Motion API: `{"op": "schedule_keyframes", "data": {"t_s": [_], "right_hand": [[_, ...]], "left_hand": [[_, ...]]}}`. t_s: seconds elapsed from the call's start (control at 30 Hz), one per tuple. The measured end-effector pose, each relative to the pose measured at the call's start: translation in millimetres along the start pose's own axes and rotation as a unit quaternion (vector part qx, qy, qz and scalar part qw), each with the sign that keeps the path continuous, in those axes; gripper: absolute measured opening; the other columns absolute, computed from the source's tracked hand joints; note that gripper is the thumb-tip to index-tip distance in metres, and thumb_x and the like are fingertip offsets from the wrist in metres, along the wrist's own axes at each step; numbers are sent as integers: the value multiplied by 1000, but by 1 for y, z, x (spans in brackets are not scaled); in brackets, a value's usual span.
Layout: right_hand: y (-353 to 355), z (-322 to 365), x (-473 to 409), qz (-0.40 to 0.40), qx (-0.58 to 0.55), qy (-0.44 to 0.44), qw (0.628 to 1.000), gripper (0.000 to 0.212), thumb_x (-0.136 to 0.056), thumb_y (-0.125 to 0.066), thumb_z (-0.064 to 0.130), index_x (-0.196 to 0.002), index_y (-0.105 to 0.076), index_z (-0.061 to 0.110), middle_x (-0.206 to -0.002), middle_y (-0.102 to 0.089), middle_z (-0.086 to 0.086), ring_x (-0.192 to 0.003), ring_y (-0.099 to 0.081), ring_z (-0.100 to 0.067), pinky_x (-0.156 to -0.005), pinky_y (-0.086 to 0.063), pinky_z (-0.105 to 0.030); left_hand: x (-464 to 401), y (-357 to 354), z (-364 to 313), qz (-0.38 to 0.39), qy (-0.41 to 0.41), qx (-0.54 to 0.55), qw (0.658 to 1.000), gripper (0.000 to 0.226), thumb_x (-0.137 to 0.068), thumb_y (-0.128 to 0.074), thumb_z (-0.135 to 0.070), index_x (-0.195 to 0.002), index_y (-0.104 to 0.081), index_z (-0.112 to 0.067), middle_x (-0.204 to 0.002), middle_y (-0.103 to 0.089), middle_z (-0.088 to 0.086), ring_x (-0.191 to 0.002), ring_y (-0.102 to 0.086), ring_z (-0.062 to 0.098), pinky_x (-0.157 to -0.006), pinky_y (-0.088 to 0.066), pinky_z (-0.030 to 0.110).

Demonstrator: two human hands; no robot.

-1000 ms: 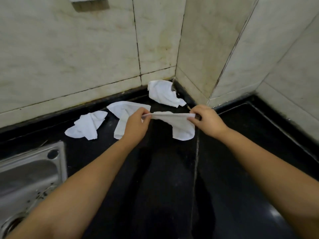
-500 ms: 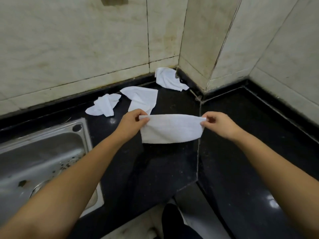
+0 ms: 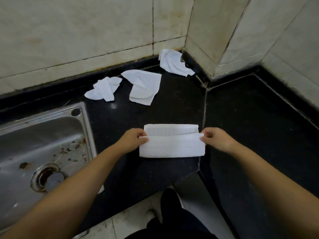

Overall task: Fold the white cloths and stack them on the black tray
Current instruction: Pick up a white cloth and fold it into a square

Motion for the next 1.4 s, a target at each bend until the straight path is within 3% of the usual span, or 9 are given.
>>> {"op": "schedule_keyframes", "data": {"t_s": [0.17, 0.3, 0.47, 0.63, 0.8, 0.97, 1.07, 1.17, 1.4], "right_hand": [[-1, 11, -40, -75, 64, -66, 993, 13, -93, -52, 19, -93, -61, 11, -93, -62, -9, -85, -61, -25, -74, -50, -33], [-14, 12, -57, -55, 215, -79, 972, 22, -91, -48, 22, -108, -56, 11, -115, -55, -13, -101, -57, -30, -88, -49, -43], [-19, 64, -81, -88, 293, 62, 950, 39, -91, -52, 24, -129, -46, 17, -129, -45, -11, -121, -44, -29, -98, -38, -42], [-89, 132, -100, 62, 300, 181, 935, 41, -94, -51, 34, -131, -48, 18, -132, -46, -8, -122, -44, -26, -100, -40, -41], [-118, 147, -105, 54, 360, 174, 915, 39, -93, -53, 34, -128, -49, 16, -130, -48, -9, -122, -46, -26, -99, -40, -41], [-93, 151, -97, 99, 134, 166, 972, 20, -92, -55, 22, -110, -56, 15, -105, -58, -2, -101, -57, -19, -90, -48, -34], [-50, 165, -86, 58, 19, 202, 977, 23, -92, -55, 16, -114, -59, 13, -99, -58, 2, -91, -55, -11, -79, -41, -22], [-3, 180, -78, -35, -11, 248, 968, 17, -93, -54, 18, -101, -64, 7, -91, -63, -8, -82, -54, -12, -69, -38, -21], [56, 197, -35, -96, -157, 294, 938, 11, -95, -52, 17, -96, -62, 19, -89, -59, -10, -81, -51, -11, -69, -41, -16]], "left_hand": [[-38, -4, -12, -106, 28, -84, 990, 11, -90, -55, -24, -92, -61, -15, -99, -61, 5, -95, -56, 22, -85, -46, 39], [-45, -20, -7, -162, 20, -133, 978, 19, -91, -54, -28, -105, -59, -15, -108, -56, 5, -104, -51, 23, -90, -39, 37], [-20, -12, 5, -233, 48, -54, 970, 39, -87, -62, -37, -118, -50, -16, -111, -54, 3, -106, -48, 19, -90, -33, 31], [13, -32, 17, -209, 84, -117, 967, 47, -86, -55, -52, -119, -48, -19, -115, -52, -2, -107, -47, 15, -92, -35, 31], [21, -49, 21, -205, 140, -205, 947, 53, -86, -48, -60, -123, -46, -21, -121, -45, 0, -109, -43, 17, -92, -33, 32], [10, -36, 15, -171, 134, -101, 971, 44, -88, -56, -45, -124, -49, -21, -127, -43, 0, -117, -40, 19, -98, -33, 34], [-2, -3, 1, -153, 78, 42, 984, 17, -90, -58, -32, -88, -56, -15, -92, -53, -3, -86, -50, 14, -83, -43, 33], [-6, 48, -33, -223, -17, 100, 970, 20, -88, -61, -23, -79, -54, -8, -66, -48, -8, -63, -44, 9, -60, -36, 24], [22, 115, -103, -245, -184, 183, 934, 9, -89, -62, -16, -82, -57, -18, -86, -66, 0, -81, -62, 7, -75, -49, 20]]}}
Point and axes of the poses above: each hand's wrist, its own x-axis away from the middle knuckle, its own y-axis out of the back of the hand, z = x × y, the point moved 4 cm from there along -x, towards the middle knuckle
